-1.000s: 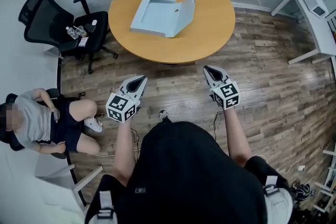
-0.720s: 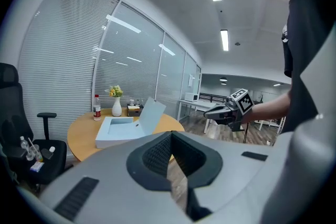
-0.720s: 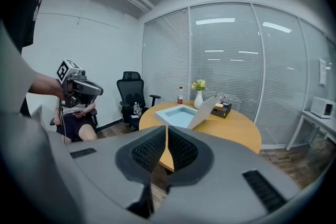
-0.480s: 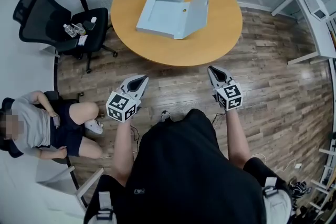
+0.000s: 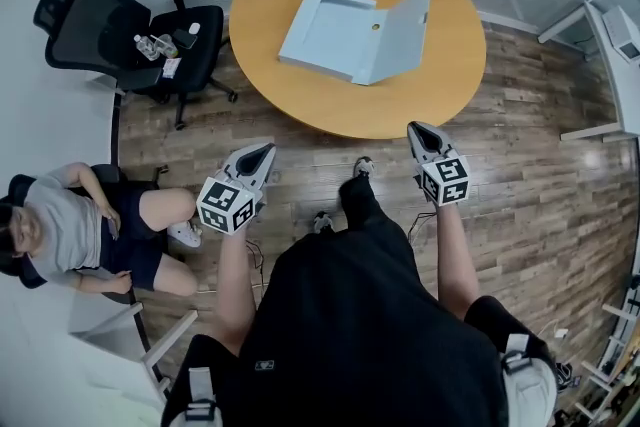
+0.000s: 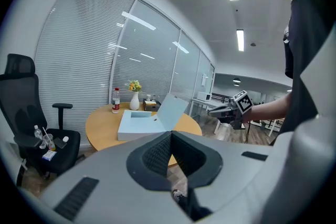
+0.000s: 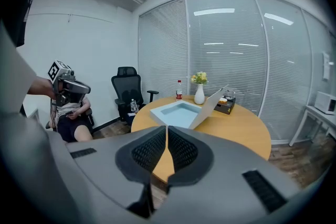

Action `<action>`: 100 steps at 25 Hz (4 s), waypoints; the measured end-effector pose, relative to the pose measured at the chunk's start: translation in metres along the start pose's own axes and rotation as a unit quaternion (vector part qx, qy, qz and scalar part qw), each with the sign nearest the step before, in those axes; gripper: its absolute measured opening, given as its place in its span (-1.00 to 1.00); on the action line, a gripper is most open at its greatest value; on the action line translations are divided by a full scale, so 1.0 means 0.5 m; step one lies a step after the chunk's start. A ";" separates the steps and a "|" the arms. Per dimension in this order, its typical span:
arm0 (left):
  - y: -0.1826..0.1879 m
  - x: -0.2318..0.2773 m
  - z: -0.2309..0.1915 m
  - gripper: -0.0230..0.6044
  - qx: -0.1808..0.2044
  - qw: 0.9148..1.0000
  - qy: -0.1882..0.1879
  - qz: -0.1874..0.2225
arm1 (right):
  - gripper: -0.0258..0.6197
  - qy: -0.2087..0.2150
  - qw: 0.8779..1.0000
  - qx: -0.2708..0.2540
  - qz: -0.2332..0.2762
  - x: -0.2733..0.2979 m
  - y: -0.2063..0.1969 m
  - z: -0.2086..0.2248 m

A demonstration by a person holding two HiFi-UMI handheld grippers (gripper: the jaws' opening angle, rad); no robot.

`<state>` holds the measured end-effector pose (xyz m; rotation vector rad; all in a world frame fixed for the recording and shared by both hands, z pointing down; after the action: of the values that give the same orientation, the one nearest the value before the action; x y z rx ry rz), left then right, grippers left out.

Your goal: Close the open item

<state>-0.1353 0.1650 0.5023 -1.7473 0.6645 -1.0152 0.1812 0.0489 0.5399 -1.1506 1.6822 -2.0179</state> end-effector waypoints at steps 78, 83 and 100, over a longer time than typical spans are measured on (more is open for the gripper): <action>-0.006 0.461 -0.515 -0.91 -0.047 0.986 -0.012 -0.157 | -0.89 -0.052 0.998 0.030 -0.028 0.538 0.208 0.374; -0.047 0.487 -0.543 -0.91 -0.072 0.983 -0.048 -0.165 | -0.89 -0.059 0.997 0.027 -0.034 0.574 0.217 0.335; -0.146 0.582 -0.579 -0.91 0.044 0.949 -0.147 -0.275 | -0.89 -0.057 0.997 0.019 -0.050 0.709 0.218 0.236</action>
<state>-0.2402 -0.1755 0.7191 -1.9984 -0.0709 -1.0948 0.0062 -0.2964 0.5810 -1.3334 1.5554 -1.9915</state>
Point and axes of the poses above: the fingertips, and each gripper's own axes: x forward along the fingers, z to its right, y out of its top, the point moved 3 cm from there along -x, backward along the fingers, and after that the axes turned 2 degrees about z, right-handed, at the moved point
